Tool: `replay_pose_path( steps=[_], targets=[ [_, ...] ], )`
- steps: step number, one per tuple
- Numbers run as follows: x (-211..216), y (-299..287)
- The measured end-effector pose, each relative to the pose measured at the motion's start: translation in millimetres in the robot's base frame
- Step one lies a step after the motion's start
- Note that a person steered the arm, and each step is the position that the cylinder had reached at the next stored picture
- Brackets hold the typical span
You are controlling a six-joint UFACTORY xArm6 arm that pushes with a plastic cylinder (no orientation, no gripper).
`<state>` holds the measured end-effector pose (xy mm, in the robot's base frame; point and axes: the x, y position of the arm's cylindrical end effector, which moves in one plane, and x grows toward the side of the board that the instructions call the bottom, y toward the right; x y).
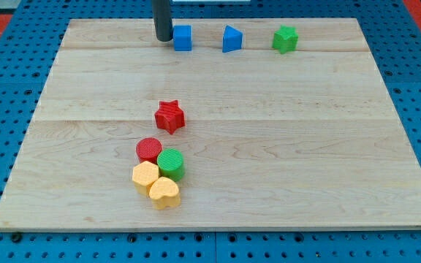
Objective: Move the green circle to the center of the board
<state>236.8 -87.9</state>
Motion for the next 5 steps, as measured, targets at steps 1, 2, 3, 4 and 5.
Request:
replay_pose_path(
  steps=[1,2,3,4,5],
  targets=[
    [-10.6,-35.7],
    [40.1,-62.3],
    [94.4,-0.9],
    [140.9,94.7],
    [219.1,129.1]
  ],
)
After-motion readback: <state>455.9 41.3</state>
